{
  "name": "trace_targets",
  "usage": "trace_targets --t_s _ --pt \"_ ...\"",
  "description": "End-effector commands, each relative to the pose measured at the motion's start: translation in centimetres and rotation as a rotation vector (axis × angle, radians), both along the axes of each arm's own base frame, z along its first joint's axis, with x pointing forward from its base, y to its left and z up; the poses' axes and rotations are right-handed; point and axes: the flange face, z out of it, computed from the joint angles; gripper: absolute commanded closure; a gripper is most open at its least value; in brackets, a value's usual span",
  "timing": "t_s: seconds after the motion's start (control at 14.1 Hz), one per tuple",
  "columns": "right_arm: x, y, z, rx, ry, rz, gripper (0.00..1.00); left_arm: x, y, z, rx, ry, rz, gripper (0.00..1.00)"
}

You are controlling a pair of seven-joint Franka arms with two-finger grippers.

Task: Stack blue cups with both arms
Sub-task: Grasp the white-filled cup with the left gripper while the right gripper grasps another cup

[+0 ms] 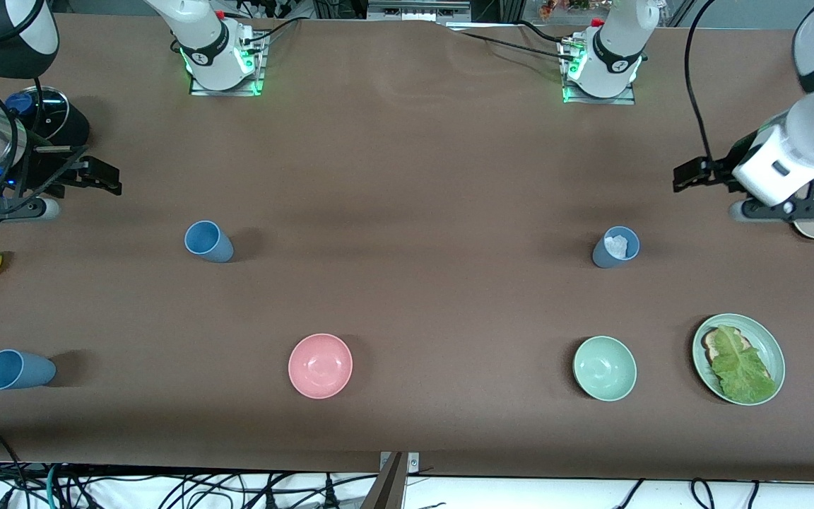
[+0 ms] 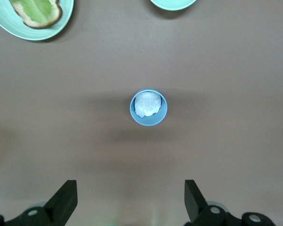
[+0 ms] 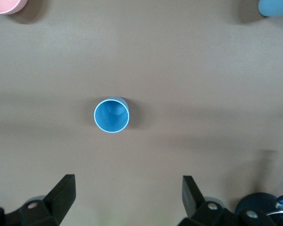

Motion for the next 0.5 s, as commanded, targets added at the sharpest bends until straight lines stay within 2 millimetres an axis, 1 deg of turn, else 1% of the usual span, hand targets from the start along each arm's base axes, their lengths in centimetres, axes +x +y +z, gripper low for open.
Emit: trace_targets --t_s 0.0,0.07,0.14,0.21,0.28,0.35,0.43 --pt "-0.2 -0.2 0.2 0.014 0.003 -0.015 0.00 2.8 -0.3 -5.5 -0.015 0.014 -0.035 0.00" --pt "-0.2 -0.2 0.2 0.014 0.003 -0.015 0.00 3.8 -0.8 -8.1 -0.021 0.015 -0.058 0.00" --pt "-0.1 -0.2 0.1 0.015 0.003 -0.013 0.00 4.4 -0.7 -10.1 -0.024 0.014 -0.081 0.00" --pt "-0.1 -0.2 0.1 0.015 0.005 -0.013 0.00 4.6 -0.7 -11.5 -0.028 0.015 -0.109 0.00" --pt "-0.1 -0.2 0.0 0.015 0.005 -0.013 0.00 4.8 -0.2 -13.2 -0.039 0.031 -0.138 0.00" --pt "-0.1 -0.2 0.0 0.015 0.005 -0.010 0.00 4.6 0.2 -15.1 -0.051 0.056 -0.165 0.00" --pt "0.1 -0.2 -0.4 0.016 0.011 -0.001 0.00 4.1 0.7 -17.1 -0.062 0.064 -0.194 0.00"
